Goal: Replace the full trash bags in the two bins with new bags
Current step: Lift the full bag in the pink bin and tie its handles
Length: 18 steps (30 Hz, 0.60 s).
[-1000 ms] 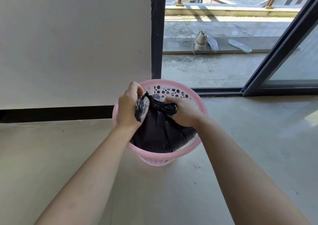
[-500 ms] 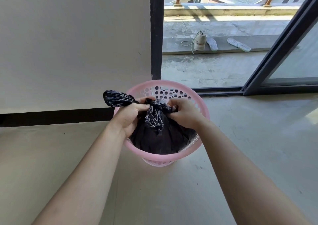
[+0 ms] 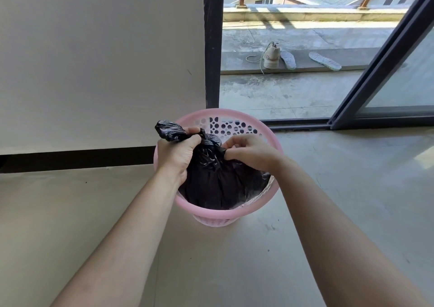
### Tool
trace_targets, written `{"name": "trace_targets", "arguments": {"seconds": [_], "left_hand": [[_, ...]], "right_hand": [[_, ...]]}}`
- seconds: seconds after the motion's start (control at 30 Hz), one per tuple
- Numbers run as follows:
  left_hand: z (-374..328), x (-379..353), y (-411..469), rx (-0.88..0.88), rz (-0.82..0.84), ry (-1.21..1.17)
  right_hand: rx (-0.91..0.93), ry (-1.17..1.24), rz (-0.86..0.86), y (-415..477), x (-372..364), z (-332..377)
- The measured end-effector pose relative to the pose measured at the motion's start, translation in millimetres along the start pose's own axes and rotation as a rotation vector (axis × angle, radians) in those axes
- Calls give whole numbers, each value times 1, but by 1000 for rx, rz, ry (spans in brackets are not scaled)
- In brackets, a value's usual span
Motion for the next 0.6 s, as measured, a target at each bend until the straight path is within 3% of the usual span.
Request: {"name": "trace_targets", "arguments": {"seconds": [0.17, 0.37, 0.5, 0.6], "left_hand": [[-7, 13, 0, -108, -102, 68], [-17, 4, 2, -234, -16, 17], [-11, -6, 0, -200, 118, -112], [-14, -17, -4, -185, 254, -130]], "right_hand": [[165, 16, -360, 3, 43, 15], [160, 73, -210, 4, 4, 12], [92, 208, -48, 3, -10, 11], [151, 184, -111, 1, -4, 16]]}}
Point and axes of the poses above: each hand's wrist, its own y-axis towards the middle knuckle, its own x-axis out of the back of the hand, z = x × y, the point moved 10 cm from there along y, towards the middle knuckle, and after that the axes turned 13 degrees about y, right-handed, at the moved point
